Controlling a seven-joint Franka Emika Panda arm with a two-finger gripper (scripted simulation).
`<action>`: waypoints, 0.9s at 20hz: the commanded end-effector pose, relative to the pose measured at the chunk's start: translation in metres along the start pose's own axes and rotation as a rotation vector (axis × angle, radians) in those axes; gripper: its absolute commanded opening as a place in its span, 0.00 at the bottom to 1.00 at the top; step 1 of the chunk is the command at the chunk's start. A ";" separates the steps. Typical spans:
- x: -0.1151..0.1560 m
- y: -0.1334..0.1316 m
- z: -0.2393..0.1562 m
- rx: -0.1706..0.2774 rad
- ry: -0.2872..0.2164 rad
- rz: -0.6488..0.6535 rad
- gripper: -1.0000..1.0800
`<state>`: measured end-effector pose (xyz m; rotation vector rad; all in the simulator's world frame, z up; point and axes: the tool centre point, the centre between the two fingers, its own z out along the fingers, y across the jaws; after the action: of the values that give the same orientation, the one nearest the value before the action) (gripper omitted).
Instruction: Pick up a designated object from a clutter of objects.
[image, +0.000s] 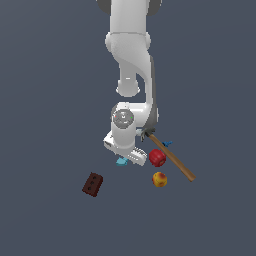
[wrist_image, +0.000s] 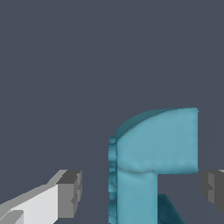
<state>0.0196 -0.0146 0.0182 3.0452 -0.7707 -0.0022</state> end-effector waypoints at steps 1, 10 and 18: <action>0.001 0.000 0.001 0.001 0.001 0.000 0.00; 0.001 0.000 0.001 0.001 0.001 0.000 0.00; -0.002 0.002 -0.009 0.001 0.002 -0.001 0.00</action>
<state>0.0173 -0.0148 0.0236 3.0461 -0.7694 -0.0017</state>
